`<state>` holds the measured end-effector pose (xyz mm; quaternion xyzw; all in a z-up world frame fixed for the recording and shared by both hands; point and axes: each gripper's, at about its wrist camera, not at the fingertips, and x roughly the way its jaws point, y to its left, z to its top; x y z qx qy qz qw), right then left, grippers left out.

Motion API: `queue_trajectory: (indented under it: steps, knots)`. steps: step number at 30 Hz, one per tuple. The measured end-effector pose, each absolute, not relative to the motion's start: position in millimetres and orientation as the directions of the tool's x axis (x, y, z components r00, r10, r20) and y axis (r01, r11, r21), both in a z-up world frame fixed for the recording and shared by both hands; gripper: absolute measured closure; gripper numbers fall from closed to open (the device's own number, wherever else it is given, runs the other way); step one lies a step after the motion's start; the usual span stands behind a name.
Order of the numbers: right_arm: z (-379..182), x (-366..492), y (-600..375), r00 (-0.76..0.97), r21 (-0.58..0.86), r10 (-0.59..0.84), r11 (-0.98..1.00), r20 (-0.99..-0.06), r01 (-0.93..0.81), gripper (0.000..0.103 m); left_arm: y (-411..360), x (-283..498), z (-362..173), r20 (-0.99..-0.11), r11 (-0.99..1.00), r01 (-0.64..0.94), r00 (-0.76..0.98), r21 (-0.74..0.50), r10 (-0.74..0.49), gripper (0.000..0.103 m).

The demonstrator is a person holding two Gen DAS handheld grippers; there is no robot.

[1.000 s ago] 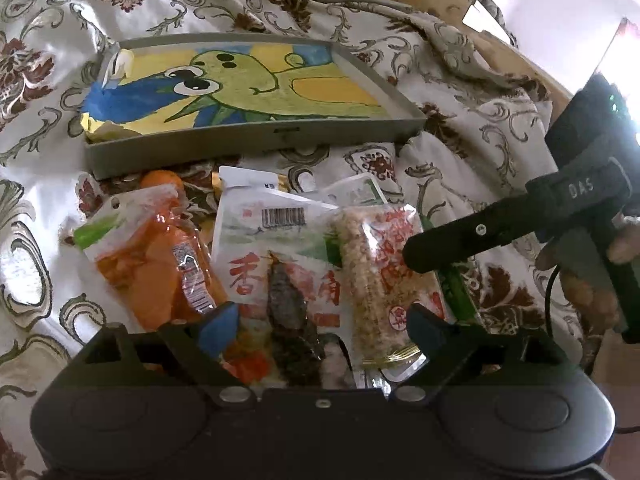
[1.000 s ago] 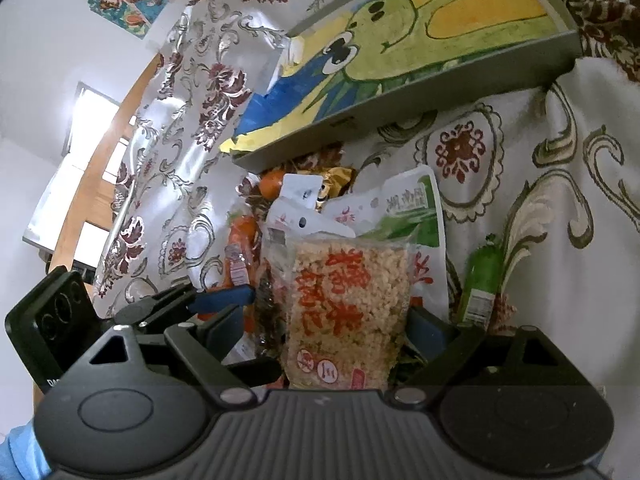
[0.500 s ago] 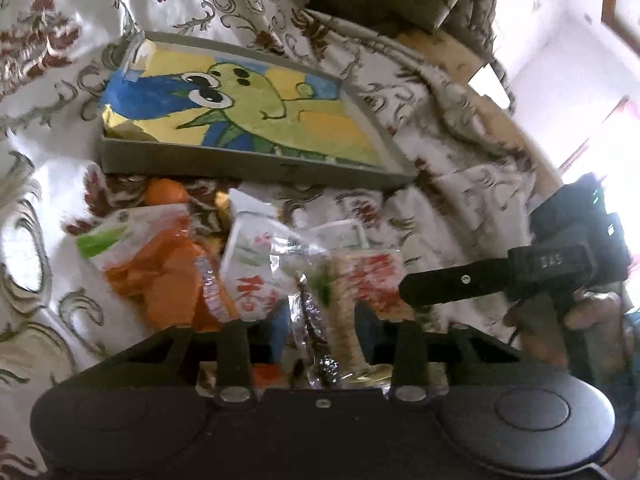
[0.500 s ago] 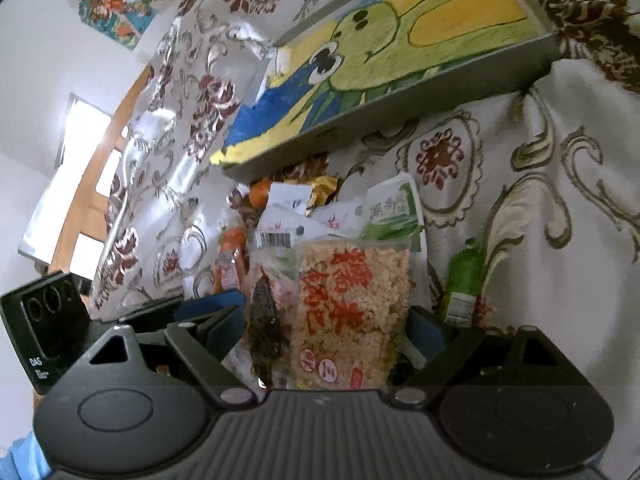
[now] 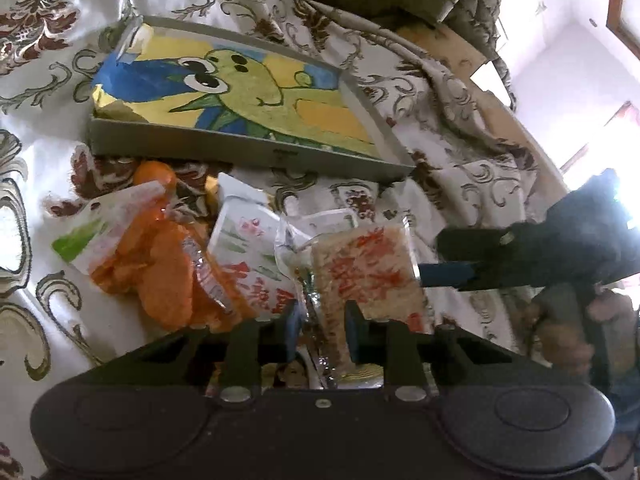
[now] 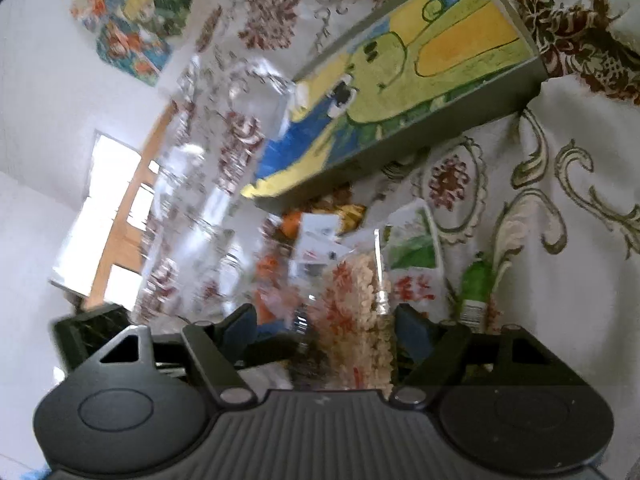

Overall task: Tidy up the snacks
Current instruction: 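Close the left tool on the dark snack stick while the right tool grasps the rice-cake packet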

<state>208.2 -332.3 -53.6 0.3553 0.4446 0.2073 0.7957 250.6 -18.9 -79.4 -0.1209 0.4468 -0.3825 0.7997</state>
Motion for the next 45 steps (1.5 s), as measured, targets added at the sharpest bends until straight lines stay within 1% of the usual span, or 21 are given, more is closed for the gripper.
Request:
queue_trajectory:
  steps: [2,4,6,9,10,12,15,17,21,22,23,24,25,32,35,39,45]
  knots:
    - [-52.9,208.6,-333.3,0.525,0.767,0.660,0.642,-0.537,-0.023,0.024,-18.5,251.4,-80.8,-0.625,0.680,0.499,0.305,-0.538,-0.718,0.087]
    - [-53.6,210.3,-331.3,0.520,0.760,0.660,0.649,-0.542,-0.032,0.024,-19.1,251.5,-81.8,-0.624,0.678,0.498,0.302,-0.541,-0.720,0.089]
    - [-56.1,213.4,-326.8,0.507,0.751,0.660,0.659,-0.554,-0.037,0.024,-20.4,251.0,-82.4,-0.624,0.673,0.504,0.295,-0.542,-0.724,0.089]
    - [-60.2,218.0,-317.0,0.476,0.761,0.688,0.646,-0.548,-0.057,0.024,-23.3,249.6,-82.9,-0.632,0.677,0.510,0.295,-0.530,-0.717,0.089]
    - [-60.0,219.7,-312.7,0.470,0.746,0.680,0.662,-0.562,-0.067,0.024,-24.2,249.3,-82.7,-0.637,0.683,0.511,0.299,-0.522,-0.711,0.089]
    - [-60.5,218.9,-306.8,0.468,0.714,0.658,0.696,-0.590,-0.079,0.027,-26.8,249.3,-83.4,-0.657,0.700,0.507,0.303,-0.502,-0.690,0.089]
    - [-63.8,219.3,-305.0,0.458,0.700,0.645,0.711,-0.612,-0.065,0.035,-30.8,249.0,-86.6,-0.690,0.728,0.506,0.310,-0.462,-0.653,0.087]
    - [-66.1,219.5,-305.5,0.458,0.684,0.626,0.727,-0.631,-0.052,0.044,-31.4,249.4,-86.9,-0.693,0.732,0.502,0.312,-0.461,-0.650,0.087]
    - [-69.1,219.2,-305.5,0.460,0.653,0.595,0.756,-0.659,-0.042,0.049,-30.2,250.6,-86.7,-0.696,0.741,0.481,0.316,-0.468,-0.645,0.087]
    - [-68.5,219.4,-304.3,0.463,0.637,0.580,0.769,-0.670,-0.041,0.054,-30.3,250.7,-86.0,-0.695,0.742,0.478,0.318,-0.470,-0.645,0.087]
    - [-67.4,218.5,-302.7,0.470,0.607,0.553,0.793,-0.688,-0.043,0.062,-30.0,250.1,-85.1,-0.695,0.746,0.474,0.325,-0.467,-0.642,0.088]
    - [-65.8,217.5,-300.7,0.477,0.581,0.531,0.813,-0.701,-0.051,0.068,-29.8,249.7,-83.9,-0.694,0.750,0.469,0.332,-0.467,-0.639,0.089]
    - [-64.5,217.3,-299.5,0.480,0.568,0.523,0.821,-0.704,-0.061,0.071,-29.7,249.4,-82.9,-0.691,0.750,0.465,0.334,-0.471,-0.641,0.089]
    - [-47.7,204.8,-283.4,0.515,0.478,0.479,0.866,-0.711,-0.146,0.074,-29.8,244.3,-73.9,-0.697,0.778,0.438,0.373,-0.450,-0.612,0.091]
    - [-38.2,197.8,-280.3,0.548,0.433,0.449,0.886,-0.706,-0.168,0.074,-29.4,239.8,-65.4,-0.687,0.790,0.431,0.407,-0.437,-0.602,0.091]
    - [-24.9,188.2,-286.7,0.602,0.418,0.429,0.893,-0.673,-0.168,0.074,-26.6,234.8,-53.1,-0.654,0.787,0.418,0.443,-0.454,-0.613,0.092]
    - [-10.6,184.0,-305.8,0.696,0.419,0.379,0.900,-0.610,-0.122,0.074,-27.5,230.4,-39.0,-0.620,0.802,0.396,0.509,-0.447,-0.597,0.092]
